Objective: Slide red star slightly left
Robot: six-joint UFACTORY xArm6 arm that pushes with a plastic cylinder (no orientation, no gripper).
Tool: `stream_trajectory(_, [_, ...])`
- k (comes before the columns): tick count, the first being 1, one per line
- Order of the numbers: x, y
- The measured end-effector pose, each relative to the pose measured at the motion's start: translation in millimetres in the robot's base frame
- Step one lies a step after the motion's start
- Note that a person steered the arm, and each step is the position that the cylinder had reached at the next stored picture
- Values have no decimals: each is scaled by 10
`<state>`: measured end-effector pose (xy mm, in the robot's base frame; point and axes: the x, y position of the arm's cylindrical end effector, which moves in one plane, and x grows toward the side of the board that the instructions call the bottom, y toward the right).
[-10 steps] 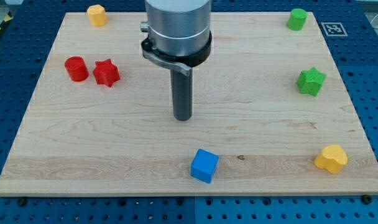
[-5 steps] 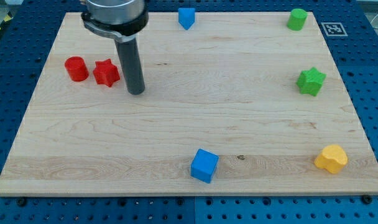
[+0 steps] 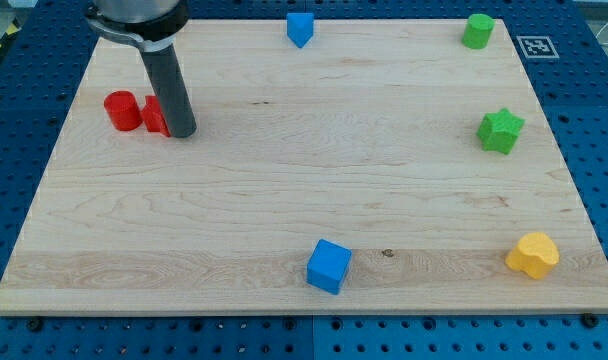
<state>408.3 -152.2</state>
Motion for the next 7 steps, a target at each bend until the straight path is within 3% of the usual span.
stream_trajectory(6, [-8,-117])
stream_trajectory(7, [-217,-34])
